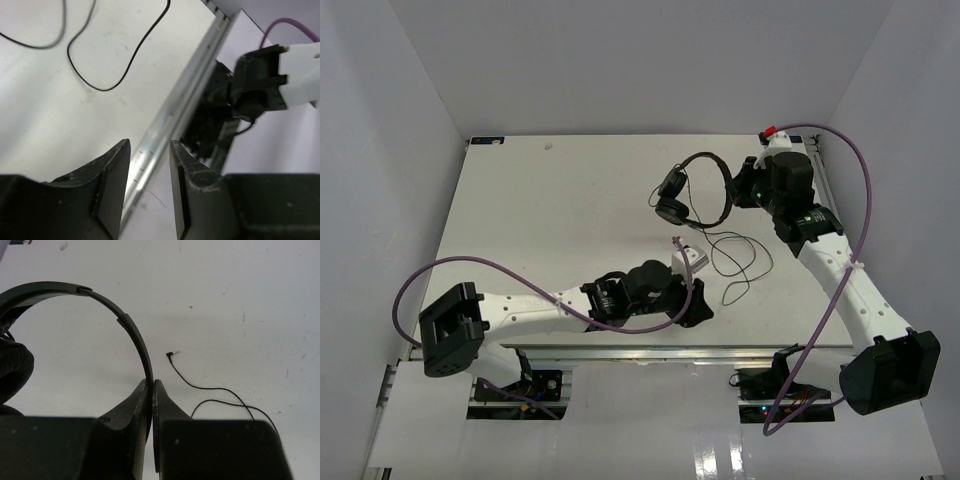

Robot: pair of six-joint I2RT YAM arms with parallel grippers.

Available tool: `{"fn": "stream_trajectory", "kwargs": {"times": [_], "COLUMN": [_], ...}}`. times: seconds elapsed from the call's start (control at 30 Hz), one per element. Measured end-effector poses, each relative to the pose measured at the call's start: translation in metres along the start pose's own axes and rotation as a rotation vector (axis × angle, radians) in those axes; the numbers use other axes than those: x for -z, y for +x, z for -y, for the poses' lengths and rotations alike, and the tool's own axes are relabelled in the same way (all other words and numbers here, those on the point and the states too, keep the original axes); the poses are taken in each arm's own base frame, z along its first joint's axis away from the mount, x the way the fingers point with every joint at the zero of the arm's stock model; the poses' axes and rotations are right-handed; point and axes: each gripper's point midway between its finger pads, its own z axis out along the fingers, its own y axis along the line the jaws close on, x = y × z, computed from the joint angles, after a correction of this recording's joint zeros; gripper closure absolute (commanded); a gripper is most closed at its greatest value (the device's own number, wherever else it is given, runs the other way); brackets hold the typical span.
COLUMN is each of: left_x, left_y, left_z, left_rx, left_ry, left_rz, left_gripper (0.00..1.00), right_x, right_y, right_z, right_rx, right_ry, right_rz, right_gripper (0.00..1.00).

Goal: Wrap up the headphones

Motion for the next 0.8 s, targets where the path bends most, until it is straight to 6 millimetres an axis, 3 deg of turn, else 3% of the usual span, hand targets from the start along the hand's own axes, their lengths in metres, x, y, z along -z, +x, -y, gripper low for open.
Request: {"fn": "stream_trajectory", "kwargs": {"times": [0.13,0.23,0.37,0.4,0.5,0.63,0.8], "left_x": [0.001,0.002,0.011,0.015,0.023,0.024,-0.008], "left_y": [0.008,0.003,-0.006,-0.006,0.004,-0.006,-0.011], "left_z": [-0.032,-0.043,-0.045,-0.045,-0.05,-0.04,-0.034], "left_rx": [-0.109,-0.171,-0.22,-0.23,-0.252,-0.298,-0.362], "left_ry": [-0.062,-0.078,-0.058,-0.05,-0.038,0.017,0.05], "left_rz": [0.115,0.205,0.33,0.356,0.381,0.459,0.49], "left_gripper": [0.54,0.47,0.18,0.15,0.13,0.08,0.02], "right_x": [0.004,0.008,0.014,0.015,0.018,0.02,0.021], "right_y": [-0.003,0.0,0.001,0.0,-0.002,-0.003,-0.004], "right_z": [-0.01,-0.013,-0.014,-0.014,-0.015,-0.018,-0.018], "right_rx": [-0.043,-0.077,-0.096,-0.097,-0.098,-0.099,-0.109], "right_ry": [-0.045,-0.066,-0.075,-0.077,-0.085,-0.096,-0.098], "right_rz": [-0.014,-0.036,-0.046,-0.043,-0.035,-0.033,-0.031], "right_gripper": [0.92,0.92,0.92,0.92,0.92,0.92,0.92]}}
